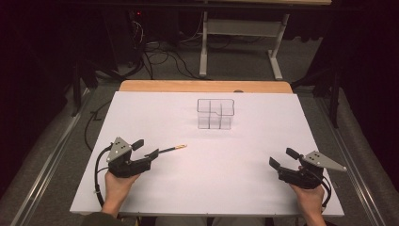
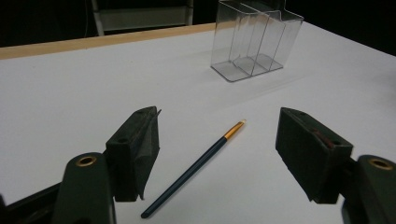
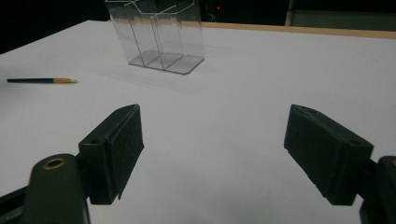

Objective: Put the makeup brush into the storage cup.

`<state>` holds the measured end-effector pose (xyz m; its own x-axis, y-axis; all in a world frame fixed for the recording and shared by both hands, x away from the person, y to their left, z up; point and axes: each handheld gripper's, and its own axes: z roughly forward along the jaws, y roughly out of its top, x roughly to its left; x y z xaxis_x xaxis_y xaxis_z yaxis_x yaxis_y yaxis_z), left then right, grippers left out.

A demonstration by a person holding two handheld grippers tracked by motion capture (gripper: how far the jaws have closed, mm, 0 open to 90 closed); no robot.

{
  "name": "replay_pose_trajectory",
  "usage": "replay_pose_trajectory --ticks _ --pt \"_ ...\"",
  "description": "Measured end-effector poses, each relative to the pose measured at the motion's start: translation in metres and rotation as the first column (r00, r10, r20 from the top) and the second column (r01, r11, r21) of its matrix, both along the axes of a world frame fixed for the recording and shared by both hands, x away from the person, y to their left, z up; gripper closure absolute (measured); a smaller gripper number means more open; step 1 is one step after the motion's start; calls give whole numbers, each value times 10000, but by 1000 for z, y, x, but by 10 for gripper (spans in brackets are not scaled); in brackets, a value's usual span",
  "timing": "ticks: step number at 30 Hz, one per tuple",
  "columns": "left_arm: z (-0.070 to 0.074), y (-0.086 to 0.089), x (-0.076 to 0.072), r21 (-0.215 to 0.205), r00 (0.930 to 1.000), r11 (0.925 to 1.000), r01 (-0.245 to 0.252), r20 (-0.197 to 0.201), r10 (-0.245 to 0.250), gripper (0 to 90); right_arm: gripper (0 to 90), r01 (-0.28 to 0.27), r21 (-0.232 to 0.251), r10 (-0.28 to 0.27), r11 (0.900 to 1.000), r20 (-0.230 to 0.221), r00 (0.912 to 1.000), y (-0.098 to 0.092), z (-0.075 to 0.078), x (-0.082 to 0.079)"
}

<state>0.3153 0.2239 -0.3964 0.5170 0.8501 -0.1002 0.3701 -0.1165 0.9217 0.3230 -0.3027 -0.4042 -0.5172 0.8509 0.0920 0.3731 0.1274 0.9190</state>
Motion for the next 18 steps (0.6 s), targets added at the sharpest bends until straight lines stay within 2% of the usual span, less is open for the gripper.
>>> replay_pose_trajectory --ticks 3,18 --pt "0 -1 0 97 10000 9999 37 17 -38 311 216 -32 -1 32 10000 20 10000 0 0 0" --pt "0 -1 0 63 10000 10000 5 -34 -5 313 217 8 8 -8 10000 -71 10000 0 0 1"
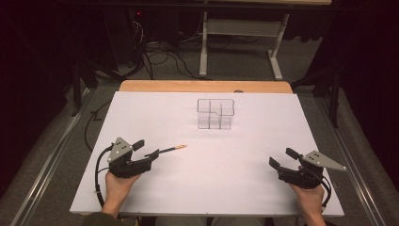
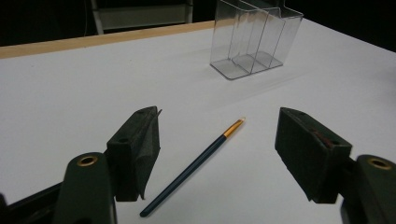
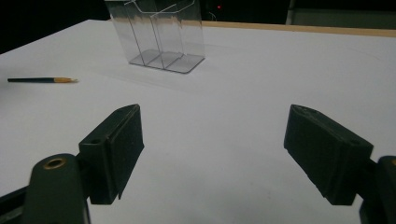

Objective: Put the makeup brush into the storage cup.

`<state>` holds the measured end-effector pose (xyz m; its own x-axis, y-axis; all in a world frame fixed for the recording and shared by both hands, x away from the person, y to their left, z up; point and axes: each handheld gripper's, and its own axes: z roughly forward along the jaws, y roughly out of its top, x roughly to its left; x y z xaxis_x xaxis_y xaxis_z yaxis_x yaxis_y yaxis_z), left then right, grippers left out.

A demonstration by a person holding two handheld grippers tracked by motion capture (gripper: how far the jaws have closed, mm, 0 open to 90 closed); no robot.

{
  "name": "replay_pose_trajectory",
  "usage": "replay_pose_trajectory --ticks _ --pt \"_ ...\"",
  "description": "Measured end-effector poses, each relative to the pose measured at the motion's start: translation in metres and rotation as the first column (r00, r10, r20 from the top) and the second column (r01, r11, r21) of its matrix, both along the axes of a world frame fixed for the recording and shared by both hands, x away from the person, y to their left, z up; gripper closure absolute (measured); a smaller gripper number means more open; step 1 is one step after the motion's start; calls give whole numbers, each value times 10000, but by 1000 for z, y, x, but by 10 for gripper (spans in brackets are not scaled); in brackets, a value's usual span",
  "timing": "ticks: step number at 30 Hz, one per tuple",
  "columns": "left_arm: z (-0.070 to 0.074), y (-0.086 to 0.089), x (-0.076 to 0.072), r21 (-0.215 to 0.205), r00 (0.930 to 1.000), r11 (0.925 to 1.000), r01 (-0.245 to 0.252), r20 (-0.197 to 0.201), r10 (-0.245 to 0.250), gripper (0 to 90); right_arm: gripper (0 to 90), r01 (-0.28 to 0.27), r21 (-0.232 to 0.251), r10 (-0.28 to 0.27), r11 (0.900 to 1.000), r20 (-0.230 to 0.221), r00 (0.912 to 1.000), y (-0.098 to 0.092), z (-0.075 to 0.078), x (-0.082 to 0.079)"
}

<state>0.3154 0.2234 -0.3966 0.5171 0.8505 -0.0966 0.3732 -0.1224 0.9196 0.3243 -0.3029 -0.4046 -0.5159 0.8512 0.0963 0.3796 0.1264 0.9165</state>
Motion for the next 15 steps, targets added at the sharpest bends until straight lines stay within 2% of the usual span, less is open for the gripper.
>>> replay_pose_trajectory --ticks 9,15 --pt "0 -1 -1 11 10000 10000 37 61 -37 313 216 -86 72 86 9999 29 10000 0 1 -1" --pt "0 -1 -1 18 10000 10000 51 64 -51 313 216 -183 -49 183 9998 -4 9998 3 0 -1"
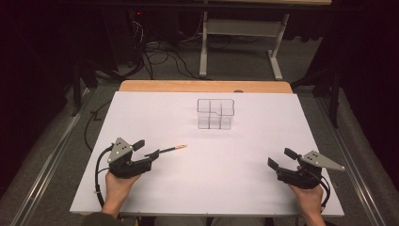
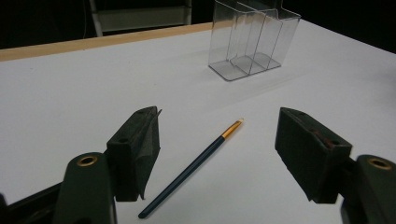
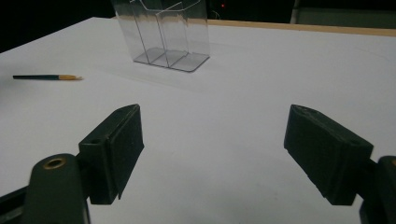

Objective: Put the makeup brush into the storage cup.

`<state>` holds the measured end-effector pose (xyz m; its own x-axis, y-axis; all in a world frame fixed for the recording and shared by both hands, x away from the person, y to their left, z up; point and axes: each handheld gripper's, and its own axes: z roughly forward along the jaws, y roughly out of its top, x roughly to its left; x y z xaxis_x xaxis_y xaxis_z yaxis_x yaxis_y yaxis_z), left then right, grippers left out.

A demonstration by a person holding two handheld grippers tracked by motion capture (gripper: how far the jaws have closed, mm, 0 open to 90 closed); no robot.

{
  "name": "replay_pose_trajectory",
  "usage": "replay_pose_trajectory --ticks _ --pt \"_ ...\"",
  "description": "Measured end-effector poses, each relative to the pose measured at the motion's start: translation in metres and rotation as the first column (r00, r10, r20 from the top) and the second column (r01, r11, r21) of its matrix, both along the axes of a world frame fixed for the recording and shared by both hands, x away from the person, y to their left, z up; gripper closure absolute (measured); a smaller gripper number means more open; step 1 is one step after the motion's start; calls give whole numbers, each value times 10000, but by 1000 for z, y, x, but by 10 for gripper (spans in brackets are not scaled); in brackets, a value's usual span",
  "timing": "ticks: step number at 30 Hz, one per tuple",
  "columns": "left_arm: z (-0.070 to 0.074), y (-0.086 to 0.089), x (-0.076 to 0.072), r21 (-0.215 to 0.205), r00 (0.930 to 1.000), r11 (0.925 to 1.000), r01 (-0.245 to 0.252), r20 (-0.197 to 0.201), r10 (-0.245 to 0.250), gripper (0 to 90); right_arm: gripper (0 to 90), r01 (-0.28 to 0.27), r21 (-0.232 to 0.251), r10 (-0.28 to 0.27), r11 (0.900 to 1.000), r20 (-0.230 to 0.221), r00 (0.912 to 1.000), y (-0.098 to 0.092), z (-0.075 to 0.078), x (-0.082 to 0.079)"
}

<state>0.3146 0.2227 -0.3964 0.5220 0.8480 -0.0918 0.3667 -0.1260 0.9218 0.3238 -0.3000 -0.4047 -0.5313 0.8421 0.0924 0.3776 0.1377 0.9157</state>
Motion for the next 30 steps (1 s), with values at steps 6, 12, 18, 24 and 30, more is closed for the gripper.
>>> replay_pose_trajectory --ticks 6,12,18,24,30 --pt "0 0 0 -23 10000 10000 -14 33 14 313 217 54 51 -54 10000 -10 10000 -1 0 -1" --pt "1 1 0 -55 10000 10000 -71 58 71 313 217 16 79 -16 10000 5 10000 -1 0 -1" --pt "1 -1 1 -103 9998 9998 187 -27 -187 310 217 22 61 -21 10000 -71 10000 -1 0 -1" --pt "2 -2 1 -416 9994 9986 334 -81 -337 307 215 119 48 -119 9999 25 9999 -1 1 -2" --pt "7 -2 3 -636 9989 9969 472 -50 -476 305 208 250 8 -250 9997 -52 9997 -1 1 -3"
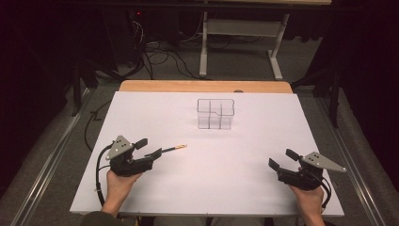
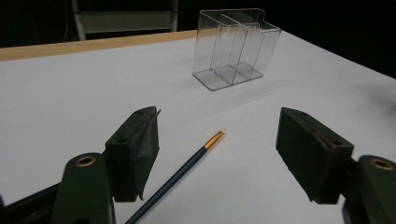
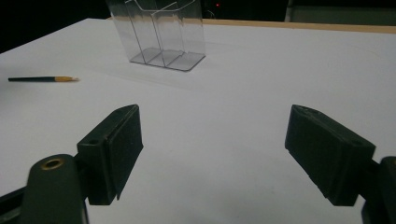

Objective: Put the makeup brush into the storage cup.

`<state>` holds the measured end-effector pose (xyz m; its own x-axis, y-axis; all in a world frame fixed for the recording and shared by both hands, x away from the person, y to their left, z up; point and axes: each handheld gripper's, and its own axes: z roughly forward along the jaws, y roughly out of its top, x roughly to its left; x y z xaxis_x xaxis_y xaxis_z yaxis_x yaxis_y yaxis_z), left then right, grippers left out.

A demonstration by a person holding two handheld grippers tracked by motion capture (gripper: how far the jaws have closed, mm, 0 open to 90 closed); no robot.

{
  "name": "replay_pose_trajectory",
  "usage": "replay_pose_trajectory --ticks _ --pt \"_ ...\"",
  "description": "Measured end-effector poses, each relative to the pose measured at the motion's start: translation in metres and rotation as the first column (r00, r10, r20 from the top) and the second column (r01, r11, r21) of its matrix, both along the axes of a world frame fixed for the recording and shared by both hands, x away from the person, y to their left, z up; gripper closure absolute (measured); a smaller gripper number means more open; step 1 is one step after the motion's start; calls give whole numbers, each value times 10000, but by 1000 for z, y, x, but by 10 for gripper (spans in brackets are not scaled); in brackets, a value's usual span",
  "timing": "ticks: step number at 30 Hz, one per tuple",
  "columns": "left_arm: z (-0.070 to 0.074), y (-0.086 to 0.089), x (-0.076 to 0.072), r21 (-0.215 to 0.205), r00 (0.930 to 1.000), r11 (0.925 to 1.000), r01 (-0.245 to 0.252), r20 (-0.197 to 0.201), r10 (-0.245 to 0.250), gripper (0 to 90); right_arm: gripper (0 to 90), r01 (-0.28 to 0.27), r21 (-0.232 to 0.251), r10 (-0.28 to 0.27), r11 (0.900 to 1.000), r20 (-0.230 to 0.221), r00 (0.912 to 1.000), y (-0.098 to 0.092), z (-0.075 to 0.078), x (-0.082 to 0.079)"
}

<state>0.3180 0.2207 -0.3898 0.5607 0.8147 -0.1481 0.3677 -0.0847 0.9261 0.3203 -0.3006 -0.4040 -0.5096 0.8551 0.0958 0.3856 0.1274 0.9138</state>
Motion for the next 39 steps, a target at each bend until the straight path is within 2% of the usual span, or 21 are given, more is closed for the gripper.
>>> replay_pose_trajectory --ticks 20,29,35,39 --pt "10 -10 12 139 9994 9993 342 -33 -342 302 208 -51 104 51 9999 7 10000 0 0 -1" --pt "13 -13 18 -184 9997 9996 224 -128 -227 306 208 -65 102 65 9999 13 10000 -1 0 -1" --pt "17 -17 21 -21 9999 9999 124 -31 -124 293 207 -51 101 51 9999 -22 10000 -1 0 -1" --pt "18 -22 24 257 9998 9995 196 22 -197 283 206 -16 158 17 9999 -51 10000 -1 0 0"
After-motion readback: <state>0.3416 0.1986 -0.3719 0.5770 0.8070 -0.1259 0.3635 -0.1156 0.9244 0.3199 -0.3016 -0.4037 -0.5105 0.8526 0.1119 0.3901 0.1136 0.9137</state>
